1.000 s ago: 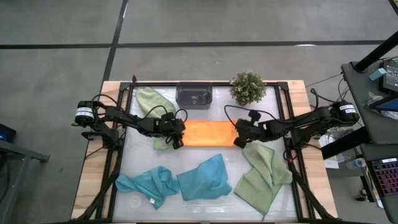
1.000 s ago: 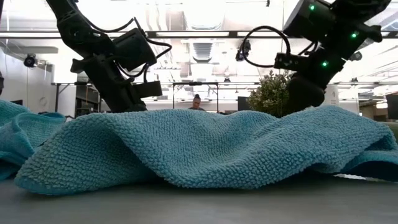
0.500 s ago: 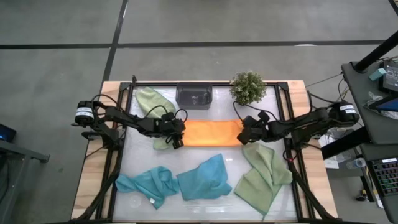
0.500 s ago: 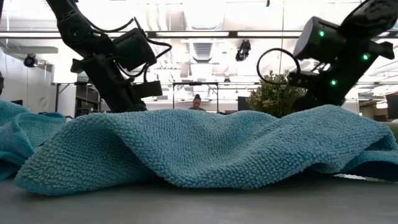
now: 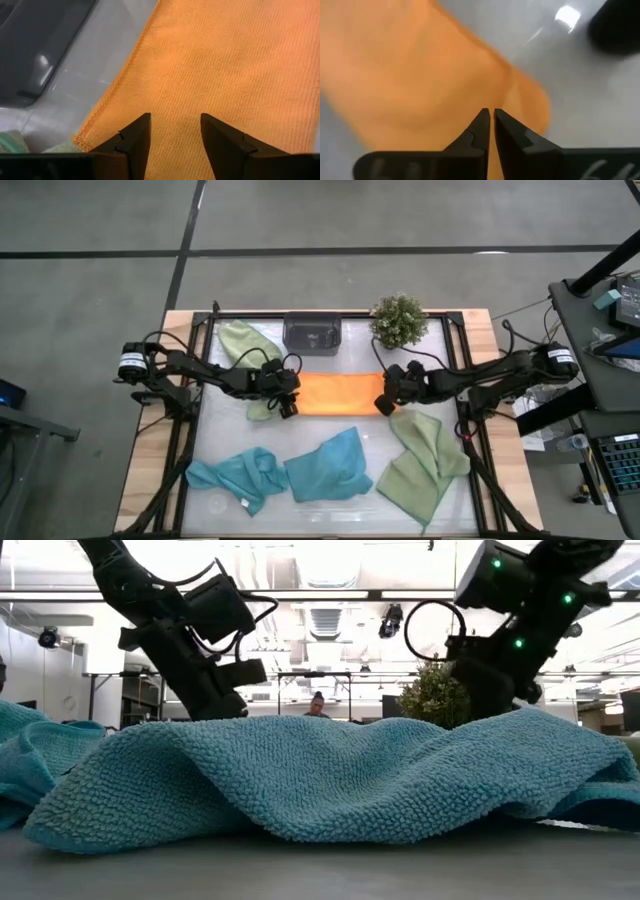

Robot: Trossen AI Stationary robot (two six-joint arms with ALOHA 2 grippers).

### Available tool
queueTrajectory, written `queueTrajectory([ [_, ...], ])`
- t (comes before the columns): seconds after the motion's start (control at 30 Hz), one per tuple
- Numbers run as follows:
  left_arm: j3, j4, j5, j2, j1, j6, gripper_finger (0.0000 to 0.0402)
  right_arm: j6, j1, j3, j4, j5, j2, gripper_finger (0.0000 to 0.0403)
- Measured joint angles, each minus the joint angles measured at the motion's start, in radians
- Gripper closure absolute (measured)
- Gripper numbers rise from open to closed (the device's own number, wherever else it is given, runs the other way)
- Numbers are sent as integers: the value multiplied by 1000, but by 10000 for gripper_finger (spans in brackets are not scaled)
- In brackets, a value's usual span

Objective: Fold microfiber towels
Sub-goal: Fold the orange microfiber towel

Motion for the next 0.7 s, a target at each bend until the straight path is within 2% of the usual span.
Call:
queueTrajectory([
  [0.13, 0, -1, 0, 0, 0, 1, 244, 121, -33, 19, -112, -131, -5, 340],
  [0.33, 0, -1, 0, -1, 0, 27, 244, 176, -95, 3, -191, -232, -17, 249],
  [0.53, 0, -1, 0, -1, 0, 33, 244, 166, -128, -1, -198, -264, -36, 167],
  [0.7, 0, 0, 0, -1, 0, 33, 244, 165, -136, -49, -131, -264, -35, 127],
])
